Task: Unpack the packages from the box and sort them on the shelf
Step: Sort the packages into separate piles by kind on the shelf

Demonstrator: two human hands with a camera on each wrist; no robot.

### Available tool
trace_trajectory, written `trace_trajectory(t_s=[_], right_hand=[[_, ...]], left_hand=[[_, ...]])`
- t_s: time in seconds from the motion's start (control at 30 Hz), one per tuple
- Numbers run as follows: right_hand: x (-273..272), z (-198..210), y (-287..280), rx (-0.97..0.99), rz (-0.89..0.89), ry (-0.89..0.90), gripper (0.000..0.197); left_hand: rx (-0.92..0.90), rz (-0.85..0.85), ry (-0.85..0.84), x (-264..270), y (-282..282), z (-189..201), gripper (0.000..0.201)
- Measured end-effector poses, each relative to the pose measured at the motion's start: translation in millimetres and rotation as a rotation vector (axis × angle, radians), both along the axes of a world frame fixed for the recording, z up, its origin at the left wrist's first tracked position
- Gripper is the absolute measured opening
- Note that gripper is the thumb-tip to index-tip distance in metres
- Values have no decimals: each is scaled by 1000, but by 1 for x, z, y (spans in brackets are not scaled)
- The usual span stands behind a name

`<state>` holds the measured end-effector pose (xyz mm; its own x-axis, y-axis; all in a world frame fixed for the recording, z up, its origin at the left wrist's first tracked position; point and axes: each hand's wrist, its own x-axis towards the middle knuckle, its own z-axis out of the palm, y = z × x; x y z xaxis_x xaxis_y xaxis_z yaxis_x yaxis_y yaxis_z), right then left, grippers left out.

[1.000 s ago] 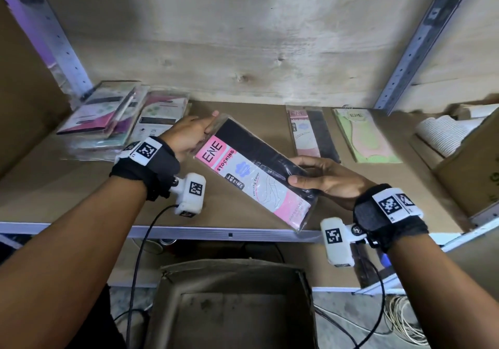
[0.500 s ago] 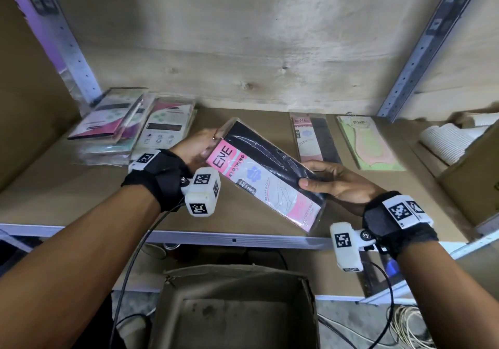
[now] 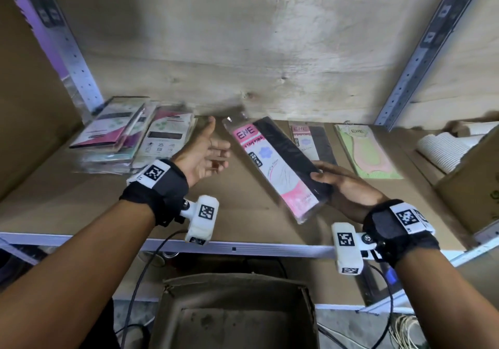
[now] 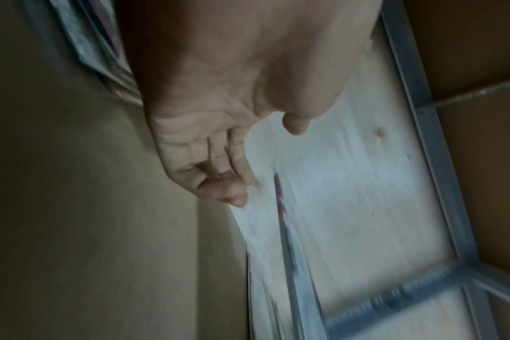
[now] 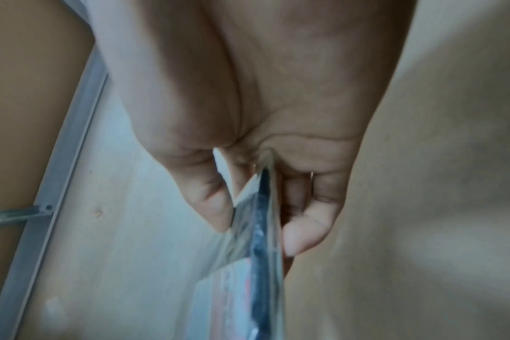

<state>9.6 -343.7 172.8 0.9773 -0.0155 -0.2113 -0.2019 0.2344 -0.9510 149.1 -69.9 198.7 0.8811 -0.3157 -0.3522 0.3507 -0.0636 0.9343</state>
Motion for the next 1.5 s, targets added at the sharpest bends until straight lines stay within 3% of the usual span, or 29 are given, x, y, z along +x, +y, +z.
trace_trajectory(t_s=[0.07,0.17,0.27,0.33,0.47,0.6,0.77,1.03,1.2,1.5], right_hand=[[2,2,5,67,-34,-2,42],[6,5,15,124,-67,-22,42],[11,4,21,152,-124,-30,40],[13,3,24,174,-138,-29,40],[14,4,24,77,-153,20,38],[11,8,14,-43,-169,59,29],[10,4,6,-136,-229,100,37],[20,9,-21,-238,-507,58,41],[24,12,-42,-231,-518,31,34],[36,4,-70,-619,-556,148,19]], left_hand=[[43,-45,-1,-19,-12,-5,76],[61,-267,56,-51,-32,-11,70],[-26,-396,49,-72,-45,-16,43],[-74,-373,3,-77,-49,-18,31],[-67,-310,-55,-70,-50,-19,30],[-54,-348,2,-61,-48,-17,29],[-34,-380,28,-55,-54,-18,28],[45,-223,-141,-42,-90,-17,37],[18,-170,-167,-32,-114,-15,34],[5,-140,-146,-27,-144,-27,31]])
